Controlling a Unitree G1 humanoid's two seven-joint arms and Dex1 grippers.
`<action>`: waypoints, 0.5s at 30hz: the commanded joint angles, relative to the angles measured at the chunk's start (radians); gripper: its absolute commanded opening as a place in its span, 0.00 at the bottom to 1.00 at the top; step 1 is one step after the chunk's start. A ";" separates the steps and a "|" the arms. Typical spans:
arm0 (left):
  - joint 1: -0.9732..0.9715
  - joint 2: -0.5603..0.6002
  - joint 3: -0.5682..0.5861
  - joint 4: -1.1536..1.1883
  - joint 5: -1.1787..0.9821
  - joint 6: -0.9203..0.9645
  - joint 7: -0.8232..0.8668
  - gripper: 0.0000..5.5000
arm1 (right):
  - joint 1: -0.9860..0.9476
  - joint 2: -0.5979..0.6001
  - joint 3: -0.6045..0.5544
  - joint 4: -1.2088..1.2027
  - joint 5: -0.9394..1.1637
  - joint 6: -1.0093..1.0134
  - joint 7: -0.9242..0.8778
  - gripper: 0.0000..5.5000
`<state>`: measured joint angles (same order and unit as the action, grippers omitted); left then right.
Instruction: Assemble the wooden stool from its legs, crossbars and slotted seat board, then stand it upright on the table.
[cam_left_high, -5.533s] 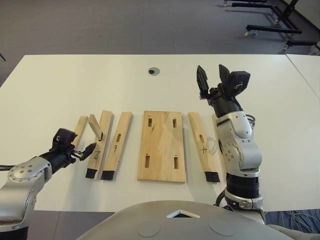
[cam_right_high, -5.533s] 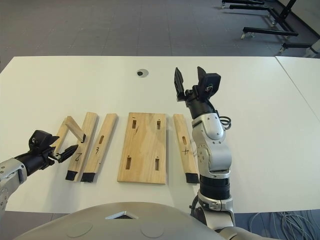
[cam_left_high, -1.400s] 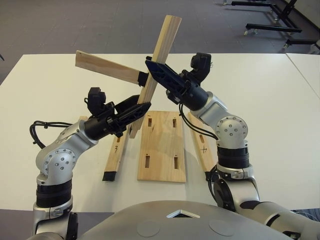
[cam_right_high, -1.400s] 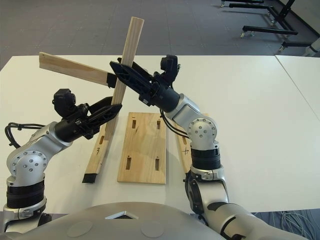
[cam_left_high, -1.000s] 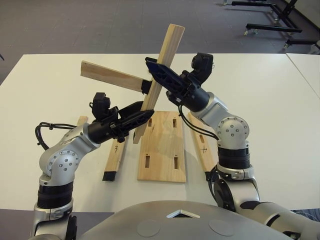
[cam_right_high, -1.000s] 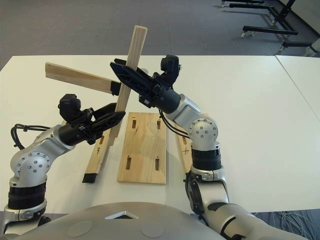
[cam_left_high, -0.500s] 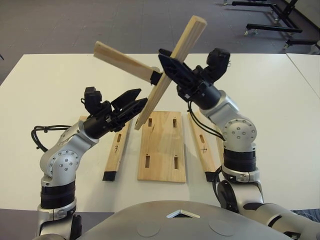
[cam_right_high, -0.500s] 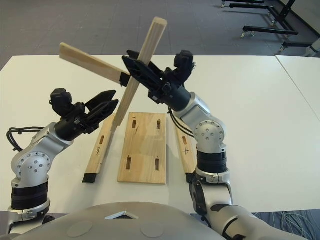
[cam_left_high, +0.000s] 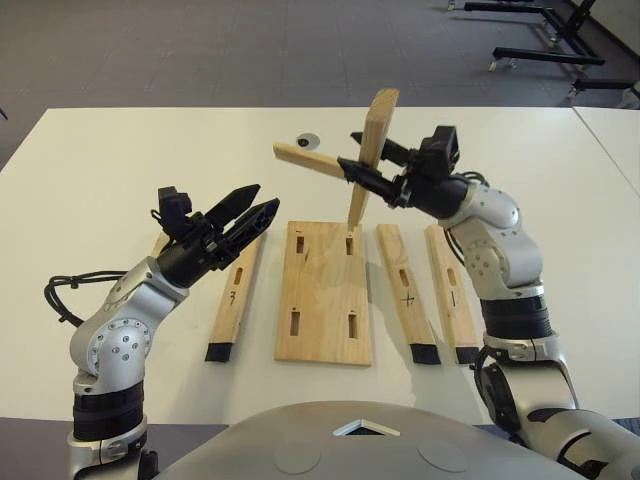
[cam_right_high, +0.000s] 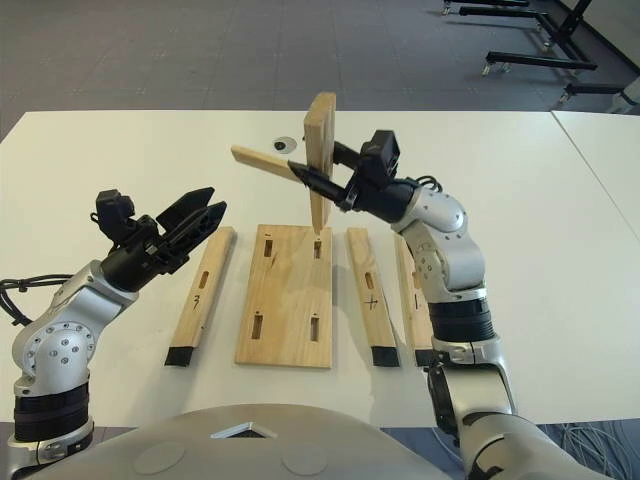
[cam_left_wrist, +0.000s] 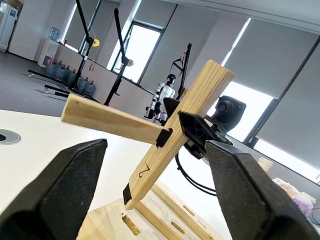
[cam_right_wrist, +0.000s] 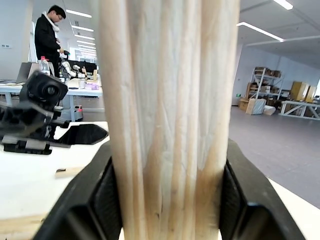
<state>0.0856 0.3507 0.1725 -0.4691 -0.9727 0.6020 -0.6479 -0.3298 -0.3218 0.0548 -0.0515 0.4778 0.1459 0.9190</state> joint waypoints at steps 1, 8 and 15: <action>-0.012 0.034 -0.005 -0.013 0.005 0.016 0.004 0.65 | 0.021 0.014 0.016 0.013 -0.023 -0.056 0.017 0.37; -0.030 0.065 0.000 0.008 -0.001 0.023 -0.010 0.65 | 0.049 0.017 0.022 0.021 -0.025 -0.087 0.034 0.37; -0.021 0.078 0.003 0.016 0.004 0.018 -0.020 0.65 | 0.090 -0.012 0.025 -0.022 0.025 -0.041 0.084 0.37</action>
<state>0.0668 0.4122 0.1722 -0.4607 -0.9724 0.6130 -0.6645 -0.2627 -0.3174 0.0757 -0.0700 0.5019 0.0844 0.9907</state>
